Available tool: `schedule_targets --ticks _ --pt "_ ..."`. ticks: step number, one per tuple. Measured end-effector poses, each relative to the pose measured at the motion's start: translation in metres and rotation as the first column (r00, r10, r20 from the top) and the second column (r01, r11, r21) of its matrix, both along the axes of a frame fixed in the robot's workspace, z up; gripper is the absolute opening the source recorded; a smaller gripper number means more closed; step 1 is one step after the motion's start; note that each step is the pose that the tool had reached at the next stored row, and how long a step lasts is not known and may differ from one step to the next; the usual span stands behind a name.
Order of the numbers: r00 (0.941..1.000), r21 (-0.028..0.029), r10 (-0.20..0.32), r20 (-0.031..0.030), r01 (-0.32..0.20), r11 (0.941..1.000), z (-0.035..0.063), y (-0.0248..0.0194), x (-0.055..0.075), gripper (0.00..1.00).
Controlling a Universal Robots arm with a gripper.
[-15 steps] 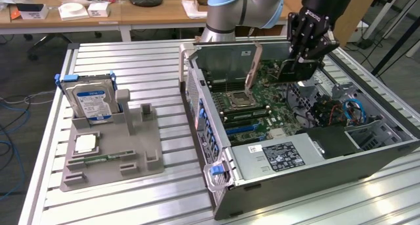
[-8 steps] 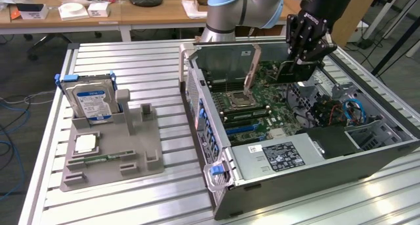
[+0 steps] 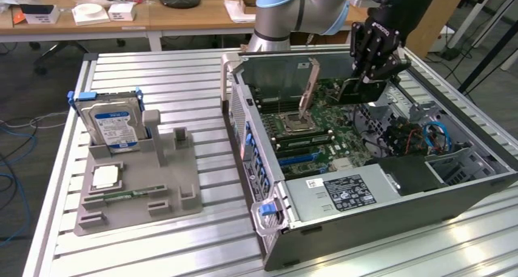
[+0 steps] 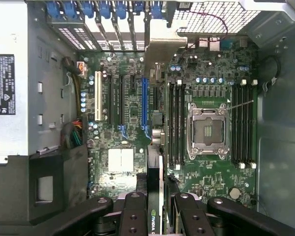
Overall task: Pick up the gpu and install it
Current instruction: 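Insert the gpu into the slot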
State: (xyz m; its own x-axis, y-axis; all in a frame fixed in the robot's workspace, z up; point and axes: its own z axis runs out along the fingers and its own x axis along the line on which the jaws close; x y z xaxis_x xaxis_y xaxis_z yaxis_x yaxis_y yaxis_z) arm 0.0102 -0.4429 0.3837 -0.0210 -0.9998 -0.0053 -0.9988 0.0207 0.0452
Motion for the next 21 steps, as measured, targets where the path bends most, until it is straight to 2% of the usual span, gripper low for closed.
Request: schedule_targets --ticks 4,13,21 --pt "1.0 0.0061 0.0 0.0001 0.0 1.0 -0.0057 0.0 0.0 0.26" --pt "1.0 0.0152 0.0 0.0005 0.0 0.9999 -0.0193 0.0 0.0 0.26" --pt "1.0 0.0181 0.0 0.0024 0.0 0.9998 -0.0329 0.0 0.0 0.26"
